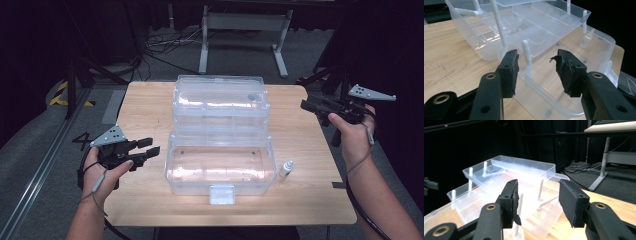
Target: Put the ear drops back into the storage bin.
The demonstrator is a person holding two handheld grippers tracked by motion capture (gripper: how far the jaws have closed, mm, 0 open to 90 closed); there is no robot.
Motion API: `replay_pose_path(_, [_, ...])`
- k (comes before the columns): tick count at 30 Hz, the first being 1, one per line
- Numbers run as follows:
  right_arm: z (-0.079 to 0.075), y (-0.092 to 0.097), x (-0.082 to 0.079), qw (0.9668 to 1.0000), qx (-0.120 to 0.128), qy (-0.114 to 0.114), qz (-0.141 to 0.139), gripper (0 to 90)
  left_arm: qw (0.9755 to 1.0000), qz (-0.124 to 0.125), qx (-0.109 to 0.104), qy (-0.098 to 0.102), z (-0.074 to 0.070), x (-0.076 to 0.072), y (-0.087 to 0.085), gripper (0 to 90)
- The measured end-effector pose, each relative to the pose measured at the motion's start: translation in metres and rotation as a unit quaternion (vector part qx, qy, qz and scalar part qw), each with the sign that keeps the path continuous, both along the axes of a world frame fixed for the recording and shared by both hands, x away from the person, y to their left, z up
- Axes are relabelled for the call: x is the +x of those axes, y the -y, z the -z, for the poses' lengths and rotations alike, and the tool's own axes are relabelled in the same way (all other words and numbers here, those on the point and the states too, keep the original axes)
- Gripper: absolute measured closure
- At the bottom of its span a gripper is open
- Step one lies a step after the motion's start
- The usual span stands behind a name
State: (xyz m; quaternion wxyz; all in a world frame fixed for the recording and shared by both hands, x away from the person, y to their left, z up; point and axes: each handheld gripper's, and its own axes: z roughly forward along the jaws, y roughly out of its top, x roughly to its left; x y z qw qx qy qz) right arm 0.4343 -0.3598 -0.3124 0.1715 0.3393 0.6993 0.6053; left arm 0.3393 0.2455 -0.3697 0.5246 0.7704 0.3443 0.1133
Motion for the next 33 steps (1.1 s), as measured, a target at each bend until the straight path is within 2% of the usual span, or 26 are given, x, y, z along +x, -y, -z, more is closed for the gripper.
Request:
replay_pose_path(4, [0.003, 0.004, -0.009, 0.9999, -0.008, -0.008, -0.007, 50.0, 1.0000, -0.001, 0.002, -0.004, 0.001, -0.001, -0.002, 53.0])
replay_pose_path(9, [0.001, 0.005, -0.021, 0.9985, -0.048, -0.014, -0.024, 49.8, 0.9999, 0.001, 0.012, -0.008, 0.002, -0.003, -0.002, 53.1])
replay_pose_path(13, [-0.003, 0.001, -0.027, 0.9955, -0.084, -0.019, -0.040, 49.8, 0.9999, 0.001, 0.012, -0.009, 0.001, -0.005, -0.001, 53.0])
replay_pose_path(15, [-0.004, -0.001, -0.030, 0.9931, -0.106, -0.022, -0.045, 49.8, 0.9999, 0.000, 0.012, -0.011, 0.001, -0.006, -0.002, 53.0])
replay_pose_path(18, [-0.005, -0.005, -0.033, 0.9899, -0.128, -0.027, -0.055, 49.8, 0.9998, -0.004, 0.012, -0.013, 0.002, -0.008, -0.003, 53.0])
replay_pose_path(23, [-0.005, -0.010, -0.034, 0.9818, -0.172, -0.041, -0.071, 50.0, 0.9997, -0.010, 0.015, -0.017, 0.004, -0.013, -0.007, 52.8])
replay_pose_path(25, [-0.005, -0.011, -0.034, 0.9807, -0.177, -0.042, -0.073, 50.0, 0.9997, -0.014, 0.014, -0.018, 0.004, -0.014, -0.008, 52.8])
replay_pose_path(26, [-0.005, -0.014, -0.033, 0.9766, -0.194, -0.049, -0.080, 49.9, 0.9996, -0.015, 0.014, -0.019, 0.004, -0.015, -0.009, 52.8])
replay_pose_path(27, [-0.005, -0.014, -0.033, 0.9766, -0.194, -0.049, -0.080, 49.9, 0.9996, -0.018, 0.013, -0.020, 0.005, -0.015, -0.010, 52.8])
replay_pose_path(28, [-0.005, -0.015, -0.033, 0.9750, -0.201, -0.049, -0.082, 50.0, 0.9995, -0.020, 0.014, -0.021, 0.005, -0.016, -0.011, 52.8])
replay_pose_path(29, [-0.006, -0.017, -0.032, 0.9719, -0.213, -0.051, -0.086, 50.0, 0.9995, -0.021, 0.014, -0.021, 0.005, -0.017, -0.011, 52.7])
replay_pose_path(33, [-0.005, -0.022, -0.031, 0.9642, -0.237, -0.058, -0.105, 50.2, 0.9993, -0.024, 0.014, -0.024, 0.006, -0.018, -0.013, 52.6])
